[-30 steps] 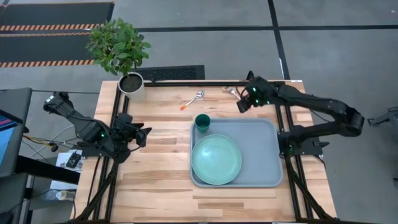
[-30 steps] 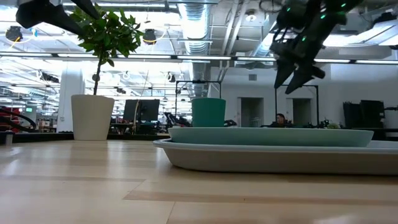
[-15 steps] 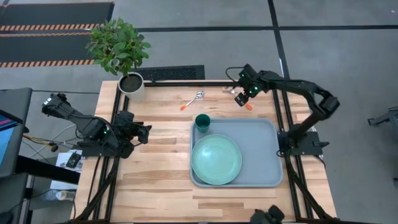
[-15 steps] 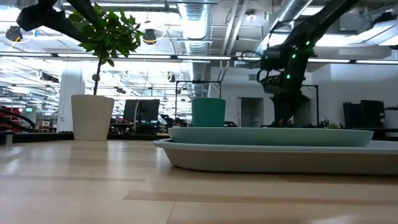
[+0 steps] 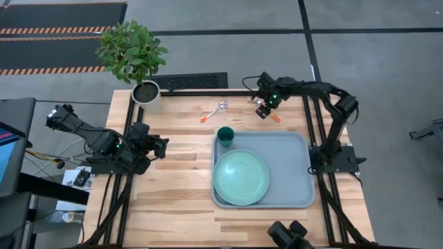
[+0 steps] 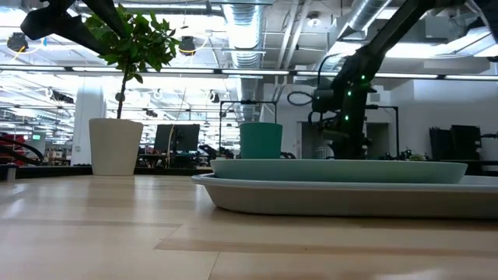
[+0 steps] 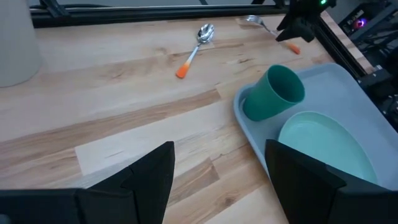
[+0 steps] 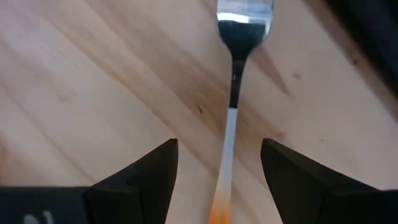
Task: Pick and place plate/cup/fork/spoon on tray
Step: Put the orange fork on the blue tray to the right of the green plate
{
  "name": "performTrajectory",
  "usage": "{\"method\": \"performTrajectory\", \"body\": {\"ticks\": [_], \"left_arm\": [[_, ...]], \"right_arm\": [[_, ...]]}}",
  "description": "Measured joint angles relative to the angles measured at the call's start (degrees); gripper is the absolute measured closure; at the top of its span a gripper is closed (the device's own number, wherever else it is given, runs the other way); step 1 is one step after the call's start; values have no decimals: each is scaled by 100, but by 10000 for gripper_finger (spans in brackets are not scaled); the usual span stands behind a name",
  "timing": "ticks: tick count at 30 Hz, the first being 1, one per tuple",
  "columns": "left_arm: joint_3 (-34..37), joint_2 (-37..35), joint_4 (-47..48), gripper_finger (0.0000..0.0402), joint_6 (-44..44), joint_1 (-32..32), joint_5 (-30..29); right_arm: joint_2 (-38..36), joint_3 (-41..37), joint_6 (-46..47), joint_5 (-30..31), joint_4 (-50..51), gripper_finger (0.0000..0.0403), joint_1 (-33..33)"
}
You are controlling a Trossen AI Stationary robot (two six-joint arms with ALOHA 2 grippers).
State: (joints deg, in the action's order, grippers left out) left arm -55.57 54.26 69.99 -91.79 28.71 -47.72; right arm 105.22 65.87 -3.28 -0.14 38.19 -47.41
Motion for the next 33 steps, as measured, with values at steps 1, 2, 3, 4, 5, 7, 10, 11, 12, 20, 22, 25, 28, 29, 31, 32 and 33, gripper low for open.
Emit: {"method": "performTrajectory", "body": {"ticks": [1,2,3,4,5,7,10,11,12,20,22,25,28,29,31,32,33], "left_arm": [[0,0,-1,164,-1,0,0],[0,0,-1,164,-2,0,2],[0,0,-1,164,-3,0,0],[0,1,-1,164,-4,0,0],[0,0,-1,164,-4,0,0],[0,0,-3,164,-13,0,0],[0,0,-3,164,-43,0,0],[0,0,-2,164,-44,0,-1],[0,0,-2,164,-44,0,-3],[0,2,-1,164,-30,0,-75],[0,0,-1,164,-13,0,-104],[0,13,-1,164,2,0,-106],[0,13,-1,164,2,0,-98],[0,13,-1,164,2,0,-98],[0,13,-1,164,4,0,-98],[0,13,-1,164,6,2,-96],[0,13,-1,164,31,2,-96]], "right_arm": [[73,0,-11,6,12,149,-6],[139,0,-21,4,47,150,-28],[196,-1,-21,4,85,151,-51],[241,-1,-20,2,104,153,-75],[268,9,-18,2,117,157,-82],[316,24,25,6,206,175,-116],[353,27,163,27,307,230,-154],[353,24,197,68,326,254,-161],[353,24,240,140,340,280,-160],[337,24,404,311,553,386,-156],[321,22,577,301,603,387,-153],[192,-6,828,30,689,396,-162],[16,-50,1096,-444,889,400,-222],[-87,-56,1195,-592,871,400,-247],[-320,-18,1371,-1083,762,400,-319],[-436,-15,1416,-1387,758,401,-370],[-559,-18,1457,-1665,763,401,-413]]}}
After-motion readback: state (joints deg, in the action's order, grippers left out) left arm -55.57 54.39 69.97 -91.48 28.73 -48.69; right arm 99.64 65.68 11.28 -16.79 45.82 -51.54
